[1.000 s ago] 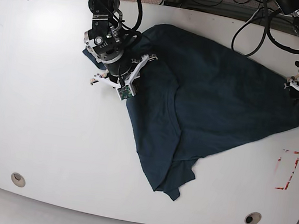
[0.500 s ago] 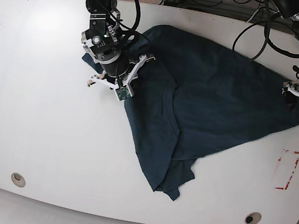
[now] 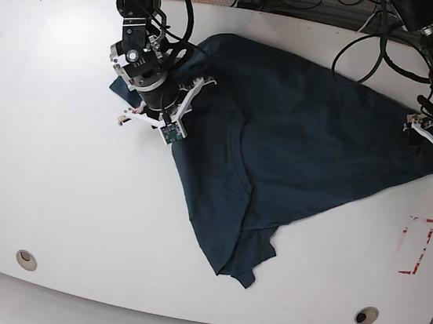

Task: Fold the T-shirt properly
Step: 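Lower the left gripper onto the shirt's opposite corner and grasp it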

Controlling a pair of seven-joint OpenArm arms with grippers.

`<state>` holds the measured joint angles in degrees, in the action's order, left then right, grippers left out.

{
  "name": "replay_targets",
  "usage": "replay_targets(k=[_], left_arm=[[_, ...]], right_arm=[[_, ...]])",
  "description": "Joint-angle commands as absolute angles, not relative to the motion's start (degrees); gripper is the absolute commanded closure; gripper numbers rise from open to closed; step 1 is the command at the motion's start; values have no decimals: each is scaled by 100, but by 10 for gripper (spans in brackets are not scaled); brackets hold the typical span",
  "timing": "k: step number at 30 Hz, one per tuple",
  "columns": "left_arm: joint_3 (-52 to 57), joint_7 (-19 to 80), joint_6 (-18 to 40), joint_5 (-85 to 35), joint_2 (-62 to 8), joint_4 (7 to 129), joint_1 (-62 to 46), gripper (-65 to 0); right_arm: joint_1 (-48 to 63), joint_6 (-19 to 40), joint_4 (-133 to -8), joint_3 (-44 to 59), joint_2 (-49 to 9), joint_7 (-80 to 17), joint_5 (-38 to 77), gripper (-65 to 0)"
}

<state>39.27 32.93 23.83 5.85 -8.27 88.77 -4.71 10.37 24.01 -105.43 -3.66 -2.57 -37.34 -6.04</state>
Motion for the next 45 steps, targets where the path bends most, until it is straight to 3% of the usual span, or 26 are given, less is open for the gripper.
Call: replay_targets(k=[1, 22, 24, 30, 45], left_arm=[[3926, 3124, 2347, 533, -945, 8827, -334, -521], [4057, 3244, 2363, 256, -1097, 7233, 623, -501], [3901, 3162, 2363, 305, -1066, 7346, 525, -417], [3748, 3122, 2364, 320, -1033, 7417, 476, -285], [3274, 3295, 2351, 346, -1024, 7270, 410, -171]], right_arm=[[971, 2364, -10704, -359, -274, -3587, -558, -4], [971, 2385, -10587, -394, -264, -3586, -566, -4], [987, 2390, -10637, -379, -274, -3610, -576, -3], [987, 2389, -10683, -360, -257, -3618, -576, -2], [1015, 2394, -10633, -374, -270, -3646, -564, 0]])
